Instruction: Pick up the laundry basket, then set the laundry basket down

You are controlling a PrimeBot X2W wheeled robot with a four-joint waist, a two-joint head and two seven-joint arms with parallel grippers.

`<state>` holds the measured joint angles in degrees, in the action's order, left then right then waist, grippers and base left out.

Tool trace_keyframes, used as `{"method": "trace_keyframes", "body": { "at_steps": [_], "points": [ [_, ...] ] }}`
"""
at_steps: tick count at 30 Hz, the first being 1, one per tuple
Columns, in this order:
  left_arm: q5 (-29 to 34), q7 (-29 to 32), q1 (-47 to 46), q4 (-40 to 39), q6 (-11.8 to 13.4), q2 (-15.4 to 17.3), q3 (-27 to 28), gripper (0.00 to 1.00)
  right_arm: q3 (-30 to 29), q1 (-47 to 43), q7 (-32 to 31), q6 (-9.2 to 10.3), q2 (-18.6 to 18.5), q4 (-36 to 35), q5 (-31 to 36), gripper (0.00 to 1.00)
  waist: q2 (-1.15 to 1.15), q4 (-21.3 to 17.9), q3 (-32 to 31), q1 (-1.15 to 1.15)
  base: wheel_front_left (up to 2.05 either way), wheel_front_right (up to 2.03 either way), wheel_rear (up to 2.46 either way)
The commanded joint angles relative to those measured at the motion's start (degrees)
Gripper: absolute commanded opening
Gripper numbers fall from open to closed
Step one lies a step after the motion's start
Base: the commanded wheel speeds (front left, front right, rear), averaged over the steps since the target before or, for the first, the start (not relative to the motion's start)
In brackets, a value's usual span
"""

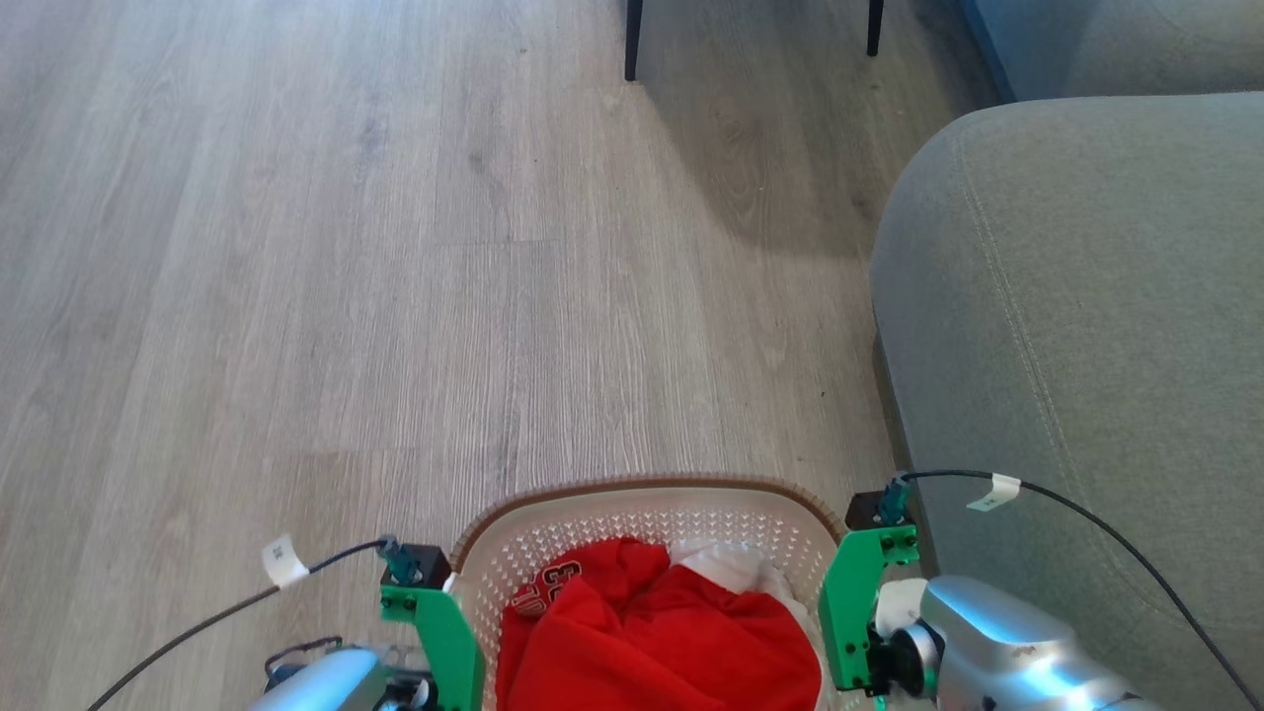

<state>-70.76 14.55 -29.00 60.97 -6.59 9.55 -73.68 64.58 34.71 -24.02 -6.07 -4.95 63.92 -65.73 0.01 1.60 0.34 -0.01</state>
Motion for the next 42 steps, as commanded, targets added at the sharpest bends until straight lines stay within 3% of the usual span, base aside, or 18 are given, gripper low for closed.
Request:
{"method": "trace_keyframes", "body": {
  "at_steps": [1, 42],
  "points": [
    [0.07, -0.65, -3.0, -2.03, -0.9, 0.47, 0.72, 0.0, 1.74, 0.11, 0.36, -1.42, 2.06, -2.33, 0.11, 0.0, -0.01, 0.11, -0.05, 0.01, 0.0, 0.0, 0.0],
    [-1.14, -0.45, -3.35, -1.94, -0.9, 0.38, 0.41, 0.0, 7.19, 2.38, 2.4, -1.42, 2.07, -1.41, -3.99, 0.0, -0.01, -0.02, -0.56, 0.01, 0.0, 0.0, 0.0]
  ]
}}
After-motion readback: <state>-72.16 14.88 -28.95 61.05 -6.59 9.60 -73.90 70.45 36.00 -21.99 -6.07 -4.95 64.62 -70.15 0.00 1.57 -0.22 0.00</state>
